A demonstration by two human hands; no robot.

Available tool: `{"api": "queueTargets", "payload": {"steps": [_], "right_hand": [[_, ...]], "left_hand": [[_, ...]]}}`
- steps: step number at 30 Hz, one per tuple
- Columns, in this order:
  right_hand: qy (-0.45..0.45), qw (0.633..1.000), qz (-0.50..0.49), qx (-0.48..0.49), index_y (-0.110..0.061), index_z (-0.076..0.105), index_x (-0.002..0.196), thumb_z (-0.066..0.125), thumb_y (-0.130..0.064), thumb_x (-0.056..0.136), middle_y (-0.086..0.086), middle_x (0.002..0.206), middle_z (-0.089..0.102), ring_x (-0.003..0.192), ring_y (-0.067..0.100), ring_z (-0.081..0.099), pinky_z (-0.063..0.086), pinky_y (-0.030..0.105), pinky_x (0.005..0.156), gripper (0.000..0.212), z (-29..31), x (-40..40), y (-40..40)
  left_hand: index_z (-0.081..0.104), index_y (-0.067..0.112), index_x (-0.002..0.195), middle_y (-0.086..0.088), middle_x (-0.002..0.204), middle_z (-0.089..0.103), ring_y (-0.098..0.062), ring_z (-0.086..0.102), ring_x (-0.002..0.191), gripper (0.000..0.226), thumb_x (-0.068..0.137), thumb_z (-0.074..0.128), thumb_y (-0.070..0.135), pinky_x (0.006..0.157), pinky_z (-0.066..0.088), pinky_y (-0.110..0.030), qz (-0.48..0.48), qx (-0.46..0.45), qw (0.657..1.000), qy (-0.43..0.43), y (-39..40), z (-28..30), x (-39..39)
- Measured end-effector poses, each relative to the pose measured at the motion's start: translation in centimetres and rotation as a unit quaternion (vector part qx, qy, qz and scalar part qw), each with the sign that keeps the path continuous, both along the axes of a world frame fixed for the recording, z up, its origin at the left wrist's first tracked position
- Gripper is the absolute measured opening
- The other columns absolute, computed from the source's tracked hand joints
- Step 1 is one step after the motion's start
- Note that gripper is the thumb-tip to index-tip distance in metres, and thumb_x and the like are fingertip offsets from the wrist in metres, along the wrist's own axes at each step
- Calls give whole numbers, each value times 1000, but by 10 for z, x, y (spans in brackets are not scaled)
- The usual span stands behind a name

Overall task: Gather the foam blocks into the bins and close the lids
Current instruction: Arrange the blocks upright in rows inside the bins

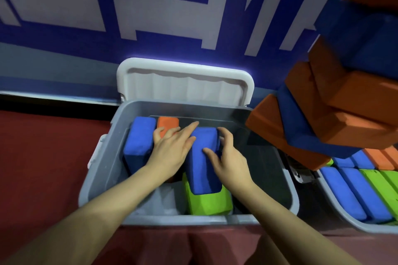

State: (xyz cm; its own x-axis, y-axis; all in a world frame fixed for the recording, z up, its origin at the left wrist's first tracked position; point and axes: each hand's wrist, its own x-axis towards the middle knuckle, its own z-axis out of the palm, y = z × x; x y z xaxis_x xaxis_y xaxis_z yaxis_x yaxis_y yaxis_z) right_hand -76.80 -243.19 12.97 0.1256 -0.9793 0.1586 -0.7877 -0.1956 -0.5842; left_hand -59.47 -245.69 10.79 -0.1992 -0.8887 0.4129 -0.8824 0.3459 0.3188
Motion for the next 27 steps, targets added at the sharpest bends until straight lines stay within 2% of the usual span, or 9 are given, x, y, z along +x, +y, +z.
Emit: {"api": "queueTargets", "payload": {"steps": [3, 5, 7, 10, 12, 16, 19, 23, 27], "right_hand": [[-34, 997, -28, 56, -21, 31, 134, 54, -40, 95, -4, 130, 59, 108, 28, 61, 45, 35, 79, 50, -11, 3, 3], [-47, 995, -43, 79, -23, 32, 136, 52, -41, 96, -3, 132, 57, 114, 28, 58, 45, 36, 84, 48, -16, 3, 3], [-18, 996, -18, 84, -23, 25, 147, 50, -48, 95, -3, 149, 39, 128, 24, 48, 43, 37, 95, 63, -18, 3, 3], [104, 989, 58, 85, -27, 1, 154, 37, -80, 77, -1, 162, 4, 137, 26, 36, 42, 40, 102, 100, -24, 4, 7], [135, 987, 52, 75, -30, 2, 153, 24, -87, 66, 1, 161, 4, 135, 28, 38, 45, 40, 96, 106, -27, 7, 8], [149, 989, 2, 26, -28, 28, 149, 15, -78, 75, 9, 157, 19, 128, 30, 46, 47, 40, 93, 90, -31, 24, 11], [136, 989, 1, 57, -31, 21, 151, 22, -76, 78, 10, 160, 8, 131, 32, 43, 42, 43, 101, 86, -32, 31, 12], [109, 983, 20, 148, -39, -1, 152, 55, -71, 78, 8, 161, -12, 134, 37, 37, 39, 46, 105, 98, -27, 37, 9], [99, 984, 24, 144, -34, 8, 153, 60, -60, 81, 7, 161, -6, 138, 34, 32, 36, 47, 107, 93, -15, 43, 11]], "left_hand": [[41, 23, 141, 1, 108, 69, -20, 53, 119, 74, 85, 5, 55, 99, 12, -37, 3, 79, 997, -20, 1, -6, -2], [42, 23, 138, 3, 110, 68, -18, 53, 117, 78, 81, 0, 57, 97, 11, -35, 16, 100, 995, -1, -1, -13, -5], [49, 22, 132, 1, 109, 68, -20, 56, 113, 73, 85, 6, 56, 95, 14, -35, 30, 85, 996, 25, -5, -17, -5], [50, 29, 134, 8, 124, 63, -20, 52, 119, 70, 86, 7, 57, 95, 16, -34, 43, 84, 996, 3, -12, -18, 2], [38, 36, 142, 15, 132, 56, -17, 47, 122, 65, 90, 6, 57, 94, 16, -33, 47, 118, 991, -32, -16, -14, 6], [20, 39, 149, 16, 136, 52, -19, 43, 122, 46, 103, 22, 41, 94, 18, -36, 59, 170, 983, -48, -26, -9, 8], [11, 42, 150, 15, 142, 45, -22, 41, 124, 48, 103, 19, 43, 98, 18, -39, 58, 203, 976, -59, -28, -7, 13], [3, 43, 150, 14, 148, 37, -28, 38, 126, 50, 103, 17, 44, 102, 18, -44, 62, 239, 965, -83, -29, 0, 20], [-3, 38, 151, 8, 146, 42, -25, 38, 126, 52, 103, 16, 41, 105, 17, -43, 30, 267, 961, -73, -22, 10, 23]]}}
